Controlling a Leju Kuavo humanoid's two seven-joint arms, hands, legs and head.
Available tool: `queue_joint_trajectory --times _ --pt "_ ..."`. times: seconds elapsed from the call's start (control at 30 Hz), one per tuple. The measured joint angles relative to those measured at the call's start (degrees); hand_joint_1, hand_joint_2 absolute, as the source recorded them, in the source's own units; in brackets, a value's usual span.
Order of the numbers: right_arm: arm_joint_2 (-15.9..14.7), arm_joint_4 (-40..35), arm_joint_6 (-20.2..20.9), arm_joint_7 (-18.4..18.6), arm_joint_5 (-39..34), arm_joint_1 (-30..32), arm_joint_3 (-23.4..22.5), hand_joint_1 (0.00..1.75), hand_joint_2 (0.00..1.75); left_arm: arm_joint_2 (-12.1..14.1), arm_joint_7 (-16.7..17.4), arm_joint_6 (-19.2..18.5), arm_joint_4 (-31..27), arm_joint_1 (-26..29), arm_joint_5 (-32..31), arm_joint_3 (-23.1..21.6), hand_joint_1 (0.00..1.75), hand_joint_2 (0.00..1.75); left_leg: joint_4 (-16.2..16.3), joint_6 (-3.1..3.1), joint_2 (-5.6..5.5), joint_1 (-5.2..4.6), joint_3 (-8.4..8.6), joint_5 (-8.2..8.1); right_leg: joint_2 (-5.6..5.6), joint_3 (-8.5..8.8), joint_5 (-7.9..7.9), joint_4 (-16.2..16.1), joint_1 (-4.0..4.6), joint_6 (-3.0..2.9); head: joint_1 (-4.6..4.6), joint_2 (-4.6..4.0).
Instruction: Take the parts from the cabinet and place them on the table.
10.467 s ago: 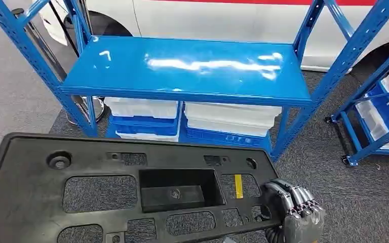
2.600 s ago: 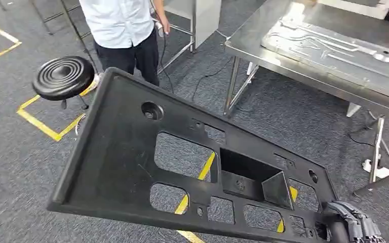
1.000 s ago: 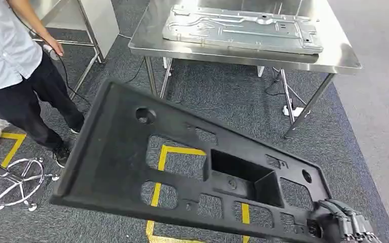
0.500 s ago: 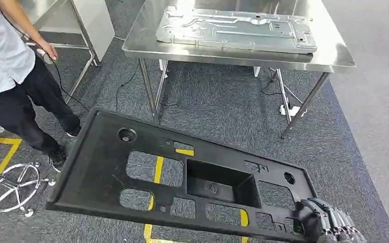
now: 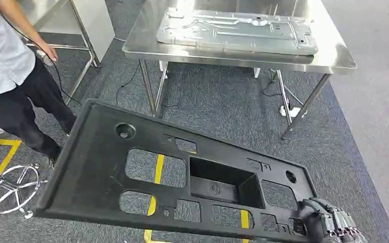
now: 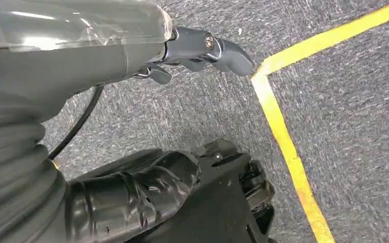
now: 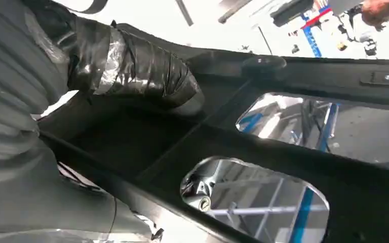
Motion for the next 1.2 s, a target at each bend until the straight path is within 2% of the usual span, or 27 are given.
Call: queue_joint_trajectory --times 0.07,0.1,0.13,0.17,0.23,0.27,0.3,0.33,0.4,0.43,0.47,0.57,0.6,0.63,0.67,0.73,0.77,0.8,0.83,0.9,0.93,0.97,1.07,1.1,1.13,1.17,1.2 --pt "0.0 0.0 0.0 0.0 0.0 -0.1 0.4 1.75 1.75 0.0 -0.1 0.0 0.0 -0.2 -0.2 0.0 0.00 1.75 -0.4 -0.68 0.11 0.04 0.31 -0.07 0.13 0.13 0.04 -0.4 0.08 -0.73 0.02 0.00" --pt "0.0 -0.1 0.0 0.0 0.0 -0.1 0.5 1.75 1.75 0.0 -0.1 0.0 0.0 -0.2 -0.3 0.0 0.00 1.75 0.1 -0.94 0.01 0.16 0.22 -0.59 0.05 0.62 0.38 -1.1 -0.51 -1.24 -0.07 0.00" --pt "0.0 -0.3 0.0 0.0 0.0 -0.3 0.7 1.75 1.75 0.0 -0.2 0.0 0.0 -0.2 -0.3 0.0 0.00 1.75 1.7 -0.99 -0.10 0.17 -0.35 -1.67 0.02 0.89 0.40 -1.4 -0.35 -1.46 0.00 0.00" --pt "0.0 -0.3 0.0 0.0 0.0 -0.5 0.9 1.75 1.75 0.0 -0.3 0.0 0.0 -0.2 -0.3 0.0 0.00 1.75 5.2 -1.00 -0.13 0.16 -2.13 -3.80 -0.11 0.91 0.33 -1.4 -0.29 -2.07 -0.09 0.00" --pt "0.0 -0.3 0.0 0.0 0.0 -0.7 1.4 1.75 1.75 0.0 -0.4 0.0 0.0 -0.1 -0.4 0.0 0.00 1.75 14.7 -1.14 -0.15 0.18 -6.88 -7.73 -0.12 0.91 0.14 -1.3 0.03 -2.37 -0.06 0.00" --pt "0.0 -0.3 0.0 0.0 0.0 -0.8 1.5 1.75 1.75 0.0 -0.4 -0.1 0.0 0.0 -0.4 0.0 0.00 1.75 17.2 -1.16 -0.15 0.18 -8.30 -7.97 -0.10 0.93 0.08 -1.2 0.12 -2.44 -0.09 0.00" --pt "0.0 -0.3 0.0 0.0 0.0 -0.8 1.6 1.75 1.75 0.0 -0.4 -0.1 0.0 0.0 -0.5 0.0 0.00 1.75 17.1 -1.13 -0.15 0.18 -8.49 -6.88 -0.03 1.00 -0.05 -1.0 0.17 -2.49 -0.06 0.00" --pt "0.0 -0.3 0.0 0.0 0.0 -0.9 1.8 1.75 1.75 0.0 -0.4 -0.1 0.0 0.1 -0.5 0.0 0.00 1.75 14.6 -1.04 -0.15 0.18 -7.53 -4.72 0.06 1.10 -0.20 -0.9 0.20 -2.49 -0.06 0.00" --pt "0.0 -0.3 0.0 0.0 0.0 -1.0 2.2 1.75 1.75 0.1 -0.4 -0.1 0.0 0.0 -0.5 0.0 0.00 1.75 4.7 -0.58 -0.23 0.17 -3.05 0.71 0.25 1.54 -0.65 -0.6 0.26 -2.26 -0.09 0.00" --pt "0.0 -0.3 0.0 0.0 0.0 -1.1 2.3 1.75 1.75 0.2 -0.4 -0.1 0.0 0.0 -0.6 0.0 0.00 1.75 1.7 -0.23 -0.30 0.07 -1.84 0.84 0.25 1.52 -0.85 -0.5 0.28 -2.04 -0.04 0.00" --pt "0.0 -0.3 0.0 0.0 0.0 -1.2 2.3 1.75 1.75 0.2 -0.5 -0.1 0.0 -0.1 -0.6 0.0 0.00 1.75 0.6 -0.24 -0.30 -0.14 -1.41 0.58 0.31 1.31 -1.11 0.0 0.67 -1.63 -0.04 0.00" --pt "-0.1 -0.3 0.0 0.0 0.0 -1.5 2.8 1.75 1.75 0.2 -0.6 0.0 0.0 0.0 -0.8 0.0 0.00 1.75 0.6 0.28 -0.33 -0.26 -1.54 0.73 0.26 1.33 -0.93 -0.5 0.40 -0.94 -0.02 0.00" --pt "-0.1 -0.3 0.0 0.0 0.0 -1.5 2.9 1.75 1.75 0.2 -0.6 0.0 0.0 0.0 -0.8 0.0 0.00 1.75 -0.1 0.77 -0.26 0.25 -1.11 1.11 0.27 1.39 -1.25 -0.2 0.55 -0.55 -0.04 0.00" --pt "-0.2 -0.3 0.0 0.0 0.0 -1.6 3.0 1.75 1.75 0.3 -0.6 0.0 0.0 -0.1 -0.9 0.0 0.00 1.75 -0.4 0.92 -0.24 0.24 -0.85 1.18 0.13 1.04 -2.02 1.0 0.36 -0.19 0.07 0.00" --pt "-0.3 -0.3 0.0 0.0 0.0 -1.7 3.1 1.75 1.75 0.3 -0.6 0.0 0.0 -0.2 -0.9 0.0 0.00 1.75 -0.4 1.34 -0.15 0.26 -0.79 1.12 0.15 -0.57 -3.92 4.2 0.24 0.10 0.02 0.00" --pt "-0.5 -0.3 0.0 0.0 0.0 -1.7 3.3 1.75 1.75 0.3 -0.6 0.0 0.0 -0.2 -1.0 0.0 0.00 1.75 -0.4 1.52 -0.09 0.23 -0.73 0.95 0.14 -5.28 -7.75 13.0 -0.22 0.63 0.02 0.00" --pt "-0.6 -0.3 0.0 0.0 0.1 -1.8 3.4 1.75 1.75 0.3 -0.5 0.0 0.0 -0.2 -1.0 0.0 0.00 1.75 -0.4 1.50 -0.07 0.24 -0.66 0.83 0.14 -7.27 -8.42 16.3 -0.39 0.85 0.05 0.00" --pt "-0.7 -0.3 0.0 0.0 0.1 -1.8 3.5 1.75 1.75 0.3 -0.5 0.0 0.0 -0.2 -1.0 0.0 0.00 1.75 -0.4 1.47 -0.08 0.25 -0.46 0.68 0.12 -7.91 -7.52 16.9 -0.65 1.02 0.02 0.00" --pt "-0.8 -0.3 0.0 0.0 0.2 -1.8 3.6 1.75 1.75 0.3 -0.5 0.0 0.0 -0.2 -1.0 0.0 0.00 1.75 -0.4 1.30 -0.13 0.29 -0.18 0.48 0.09 -7.21 -5.47 14.8 -0.87 1.11 0.04 0.00" --pt "-1.0 -0.3 0.0 0.0 0.2 -2.0 3.8 1.75 1.75 0.3 -0.5 0.0 0.0 -0.2 -1.0 0.0 0.00 1.75 -0.4 0.92 -0.25 0.41 0.78 -0.10 -0.06 -2.86 0.34 5.4 -1.17 1.08 0.04 0.00" --pt "-1.0 -0.3 0.0 0.0 0.2 -2.1 3.9 1.75 1.75 0.3 -0.5 -0.1 0.0 -0.1 -1.0 0.0 0.00 1.75 -0.4 0.53 -0.24 0.44 0.78 -0.43 -0.19 -1.16 1.48 1.2 -1.16 0.97 0.09 0.00" --pt "-1.1 -0.3 0.0 0.0 0.2 -2.2 3.9 1.75 1.75 0.3 -0.5 0.0 0.0 -0.3 -1.0 0.0 0.00 1.75 -0.2 0.07 -0.24 0.10 0.76 -0.73 -0.18 -0.59 0.76 0.3 -0.58 0.81 0.09 0.00" --pt "-1.2 -0.3 0.0 0.0 0.2 -2.2 4.1 1.75 1.75 0.3 -0.5 -0.1 0.0 -0.3 -1.0 0.0 0.00 1.75 -0.9 -0.81 -0.11 0.21 1.02 -0.68 0.10 -0.87 0.37 0.2 -0.31 -0.13 -0.04 0.00" --pt "-1.2 -0.3 0.0 0.0 0.2 -2.3 4.1 1.75 1.75 0.3 -0.5 0.0 0.0 -0.4 -1.0 0.0 0.00 1.75 -0.9 -1.25 -0.05 0.20 1.46 -0.90 0.17 -0.56 0.47 -0.4 -0.61 -0.63 0.02 0.00" --pt "-1.2 -0.3 0.0 0.0 0.2 -2.2 4.2 1.75 1.75 0.3 -0.5 -0.1 0.0 -0.4 -1.0 0.0 0.00 1.75 0.2 -1.38 -0.15 0.40 1.23 -1.71 0.09 0.11 0.54 -0.9 -0.77 -1.03 0.02 0.00" --pt "-1.2 -0.3 0.0 0.0 0.3 -2.4 4.3 1.75 1.75 0.3 -0.5 -0.1 0.0 -0.4 -1.0 0.0 0.00 1.75 2.9 -1.35 -0.17 0.37 -0.07 -3.29 -0.03 0.41 0.37 -1.0 -0.69 -1.51 -0.15 0.00" --pt "-1.2 -0.3 0.0 0.0 0.5 -2.5 4.5 1.75 1.75 0.3 -0.5 -0.1 0.0 -0.4 -1.0 0.0 0.00 1.75 7.0 -1.36 -0.19 0.37 -2.26 -5.20 -0.10 0.53 0.18 -1.0 -0.58 -1.80 -0.13 0.00"
